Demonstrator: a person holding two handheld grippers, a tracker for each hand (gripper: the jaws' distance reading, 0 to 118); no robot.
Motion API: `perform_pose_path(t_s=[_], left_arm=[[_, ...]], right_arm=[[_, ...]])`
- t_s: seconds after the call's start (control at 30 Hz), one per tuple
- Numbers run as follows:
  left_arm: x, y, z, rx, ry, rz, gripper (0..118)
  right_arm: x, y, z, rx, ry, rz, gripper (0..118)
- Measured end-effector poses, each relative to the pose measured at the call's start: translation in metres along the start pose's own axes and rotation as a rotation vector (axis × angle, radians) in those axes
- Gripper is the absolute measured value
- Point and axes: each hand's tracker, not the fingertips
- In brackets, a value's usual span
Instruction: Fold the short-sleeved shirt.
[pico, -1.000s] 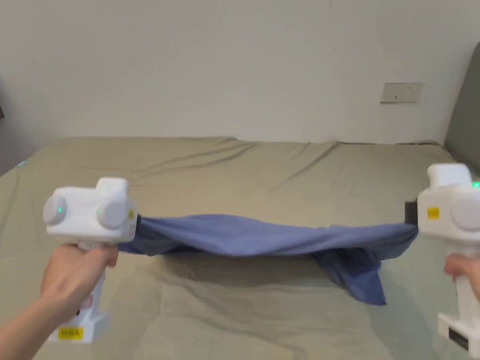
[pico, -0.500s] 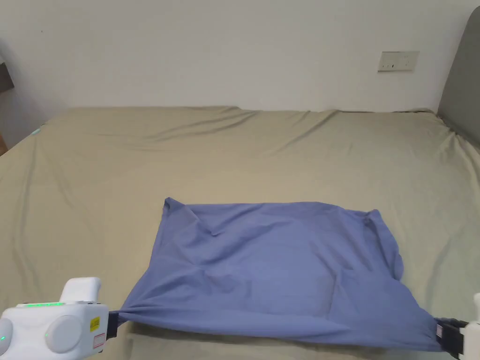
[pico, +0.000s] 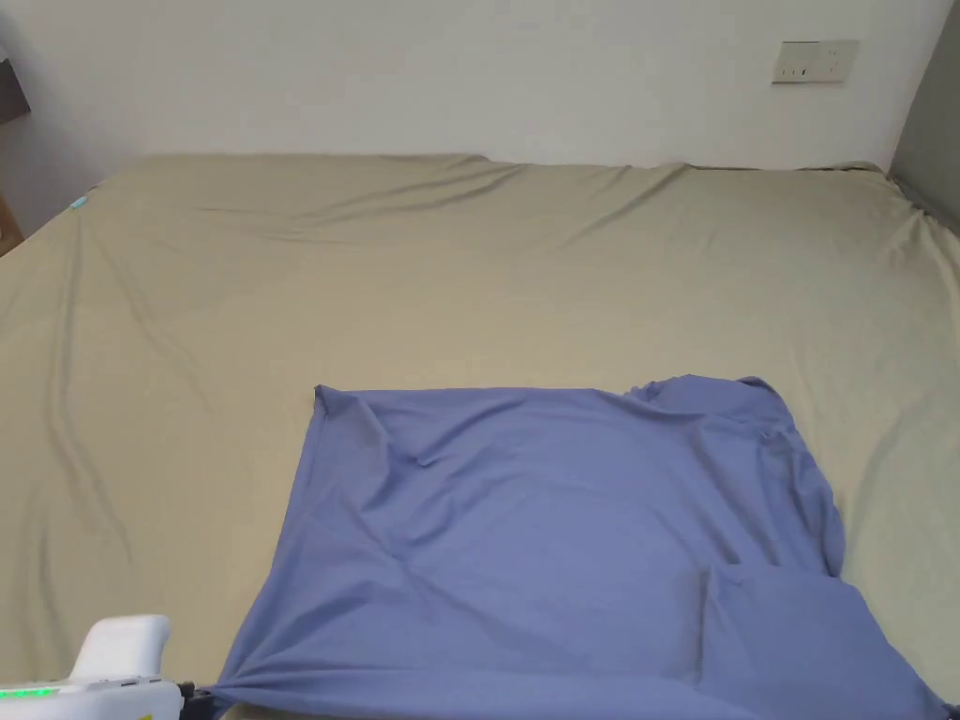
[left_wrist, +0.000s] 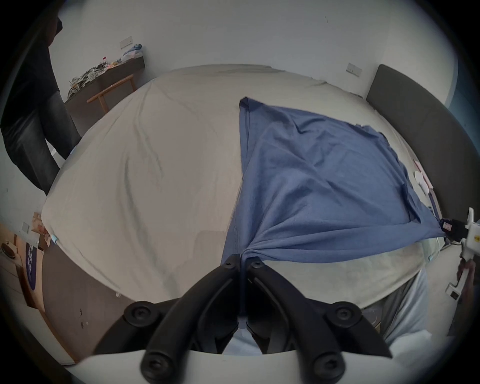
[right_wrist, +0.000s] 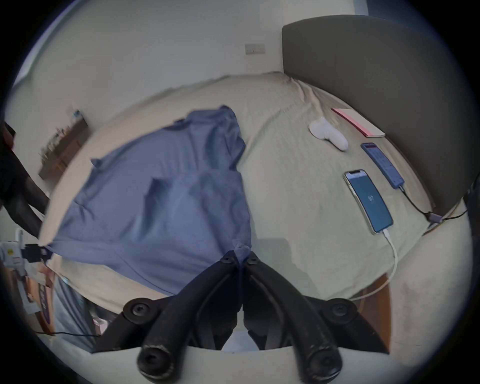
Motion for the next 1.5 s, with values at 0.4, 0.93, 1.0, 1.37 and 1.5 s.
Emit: perform_pose_path(t_s=[0.4, 0.93, 1.0, 1.37, 1.5], left_arm=[[-0.014, -0.008, 0.02, 0.023, 0.013, 0.095, 82], [-0.013, -0.003, 0.01, -0.052, -0.018, 0.105, 41], [-0.009, -0.003, -0.002, -0.075, -0.01, 0.099, 118], [0.005, 0.003, -0.024, -0.045, -0.045, 0.102, 0], [0.007, 0.005, -0.008, -0.064, -0.039, 0.112, 0]], right_arm=[[0.001, -0.009, 0.025, 0.067, 0.048, -0.072, 108], [-0.021, -0.023, 0.023, 0.057, 0.07, -0.062, 0], [-0.015, -0.024, 0.022, 0.05, 0.08, -0.089, 0], [0.003, -0.032, 0.023, 0.048, 0.034, -0.113, 2], [0.002, -0.028, 0.013, 0.02, 0.037, -0.102, 83]])
